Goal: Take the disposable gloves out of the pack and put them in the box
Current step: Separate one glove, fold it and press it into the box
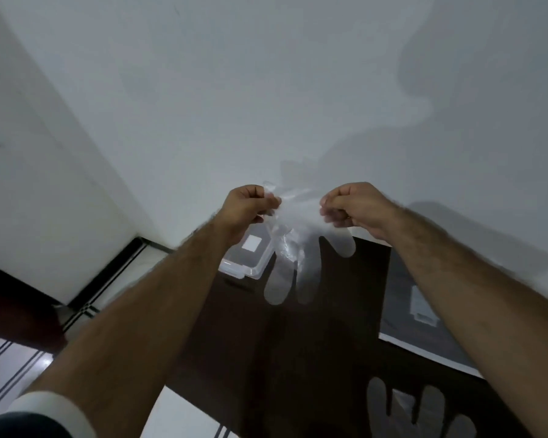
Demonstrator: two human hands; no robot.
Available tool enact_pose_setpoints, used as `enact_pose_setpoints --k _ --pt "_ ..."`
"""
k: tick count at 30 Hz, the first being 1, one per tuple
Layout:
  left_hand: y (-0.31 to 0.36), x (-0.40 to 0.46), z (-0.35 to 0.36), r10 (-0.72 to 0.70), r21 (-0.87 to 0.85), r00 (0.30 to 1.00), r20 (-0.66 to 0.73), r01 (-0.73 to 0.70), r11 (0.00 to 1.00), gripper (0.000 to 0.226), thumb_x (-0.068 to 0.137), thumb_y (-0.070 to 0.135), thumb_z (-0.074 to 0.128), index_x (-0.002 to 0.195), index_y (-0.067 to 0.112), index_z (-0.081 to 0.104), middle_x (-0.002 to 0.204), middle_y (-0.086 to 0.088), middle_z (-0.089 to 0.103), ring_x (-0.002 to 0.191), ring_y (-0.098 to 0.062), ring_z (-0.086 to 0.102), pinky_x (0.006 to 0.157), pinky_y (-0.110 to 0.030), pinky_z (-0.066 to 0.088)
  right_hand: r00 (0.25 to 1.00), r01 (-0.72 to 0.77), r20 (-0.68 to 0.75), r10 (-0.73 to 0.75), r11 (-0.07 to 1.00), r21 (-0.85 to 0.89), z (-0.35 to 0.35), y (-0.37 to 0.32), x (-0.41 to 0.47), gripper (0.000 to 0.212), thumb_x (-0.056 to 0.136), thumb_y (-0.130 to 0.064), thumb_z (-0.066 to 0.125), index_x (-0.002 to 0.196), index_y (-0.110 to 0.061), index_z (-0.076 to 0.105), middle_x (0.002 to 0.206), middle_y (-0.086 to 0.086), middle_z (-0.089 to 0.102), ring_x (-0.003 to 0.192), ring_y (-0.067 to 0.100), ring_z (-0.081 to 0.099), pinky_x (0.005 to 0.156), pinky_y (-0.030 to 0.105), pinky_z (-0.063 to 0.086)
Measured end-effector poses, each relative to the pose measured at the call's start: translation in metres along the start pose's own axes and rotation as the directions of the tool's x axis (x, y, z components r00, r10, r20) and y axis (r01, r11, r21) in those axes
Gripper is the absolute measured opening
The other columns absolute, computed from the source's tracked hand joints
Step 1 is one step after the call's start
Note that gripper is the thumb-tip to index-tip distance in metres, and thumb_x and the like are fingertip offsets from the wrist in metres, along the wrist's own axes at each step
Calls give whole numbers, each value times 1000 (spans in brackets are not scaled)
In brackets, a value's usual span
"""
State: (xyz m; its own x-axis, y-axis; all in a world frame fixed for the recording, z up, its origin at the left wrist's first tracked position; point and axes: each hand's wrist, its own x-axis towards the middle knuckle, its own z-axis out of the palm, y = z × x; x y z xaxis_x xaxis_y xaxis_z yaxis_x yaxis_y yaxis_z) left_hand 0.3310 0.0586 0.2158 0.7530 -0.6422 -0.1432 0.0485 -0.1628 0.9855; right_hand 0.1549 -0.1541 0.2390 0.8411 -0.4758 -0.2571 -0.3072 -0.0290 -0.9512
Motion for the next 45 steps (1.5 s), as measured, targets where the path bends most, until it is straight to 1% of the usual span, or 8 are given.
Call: enact_pose_setpoints --k 6,14,20,23,27,31,40,45 --pt "-9 109 -77 -19 78 992 125 9 997 10 89 11 87 90 5 79 89 -6 77 69 -12 67 63 -24 55 988 -52 -145 48 998 -29 60 -12 103 4 93 -8 76 96 -6 79 80 5 81 68 14 75 71 31 65" --pt "-16 207 -130 -19 156 985 173 -8 988 18 85 21 91 85 11 76 76 0 70 71 -15 61 62 -26 44 955 19 -292 -47 995 -100 103 -38 190 8 95 -4 73 88 -7 77 89 16 80 75 21 70 65 25 59" --pt "-5 235 -144 86 63 976 200 -100 993 18 87 13 90 92 1 77 81 -3 70 74 -14 63 67 -25 48 928 122 -328 -176 976 -178 107 -47 204 9 92 -8 78 87 -15 80 83 2 82 75 15 74 69 28 58" --pt "-1 225 -154 194 -1 957 215 -199 980 26 90 2 85 97 -18 69 91 -14 68 83 -14 67 81 -20 56 916 211 -306 -260 960 -184 111 -46 195 8 94 -9 79 92 -17 81 87 5 83 80 18 78 72 26 60" --pt "-9 196 -173 336 -23 905 260 -343 939 15 87 -1 86 85 12 79 94 -12 80 92 -25 75 94 -39 61 888 322 -265 -376 920 -223 126 -36 167 11 93 -9 82 101 -16 82 89 -2 83 83 14 80 80 21 60" --pt "-37 172 -189 436 129 856 279 -483 866 12 86 10 91 96 10 84 102 -3 84 103 -20 79 101 -39 60 857 390 -139 -497 801 -454 144 -13 138 13 94 -10 81 106 -12 84 98 -8 82 89 5 78 87 18 60" --pt "-119 174 -200 357 385 850 388 -501 775 13 83 22 94 94 21 86 132 5 77 146 -9 54 119 -40 47 874 348 13 -486 608 -714 172 53 140 21 99 -27 74 115 -18 83 114 -4 82 105 12 76 94 41 61" --pt "-153 176 -206 281 500 823 494 -533 683 11 85 26 92 93 25 86 136 6 75 149 -15 51 118 -46 47 915 330 131 -382 519 -788 189 83 142 21 101 -30 67 113 -20 82 115 -6 80 108 12 71 94 31 54"
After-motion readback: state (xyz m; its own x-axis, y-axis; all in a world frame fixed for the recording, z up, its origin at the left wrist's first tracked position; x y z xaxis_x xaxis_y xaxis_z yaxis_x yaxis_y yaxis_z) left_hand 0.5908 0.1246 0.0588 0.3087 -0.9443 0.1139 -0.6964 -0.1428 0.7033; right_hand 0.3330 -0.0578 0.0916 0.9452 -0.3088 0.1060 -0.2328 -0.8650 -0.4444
